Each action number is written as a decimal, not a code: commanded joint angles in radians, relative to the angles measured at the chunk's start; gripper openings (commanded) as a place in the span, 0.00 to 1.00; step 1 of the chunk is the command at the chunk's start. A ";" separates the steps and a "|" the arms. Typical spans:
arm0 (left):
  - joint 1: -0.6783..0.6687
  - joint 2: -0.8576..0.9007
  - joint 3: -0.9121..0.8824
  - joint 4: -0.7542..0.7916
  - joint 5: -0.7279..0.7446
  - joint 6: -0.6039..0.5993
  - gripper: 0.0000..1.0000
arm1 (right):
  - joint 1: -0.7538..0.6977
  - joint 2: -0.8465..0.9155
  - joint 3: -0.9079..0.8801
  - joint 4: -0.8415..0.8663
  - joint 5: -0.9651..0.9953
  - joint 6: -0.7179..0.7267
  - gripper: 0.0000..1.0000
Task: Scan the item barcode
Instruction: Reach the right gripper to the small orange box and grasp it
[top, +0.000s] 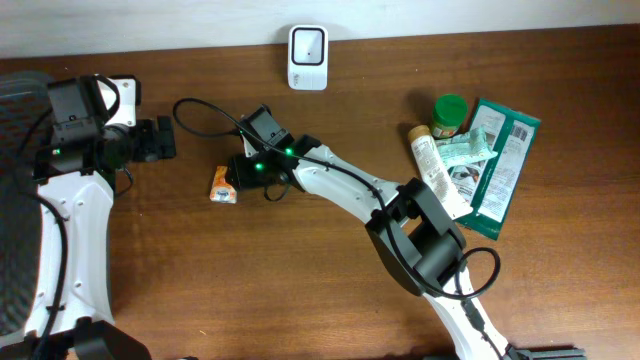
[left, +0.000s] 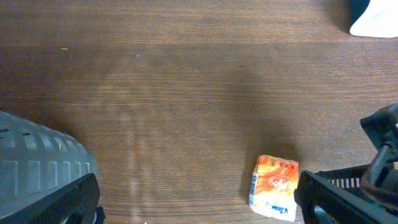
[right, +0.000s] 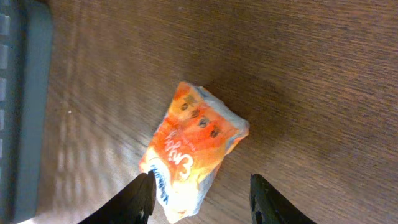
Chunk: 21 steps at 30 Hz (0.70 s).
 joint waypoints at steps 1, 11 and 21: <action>0.003 -0.003 -0.001 0.001 0.011 0.013 0.99 | 0.010 0.055 0.001 0.068 0.014 0.060 0.41; 0.003 -0.003 -0.001 0.001 0.011 0.013 0.99 | 0.016 0.094 0.001 0.124 -0.057 0.048 0.24; 0.003 -0.003 -0.001 0.001 0.011 0.013 0.99 | -0.050 0.021 0.004 -0.016 -0.161 -0.113 0.04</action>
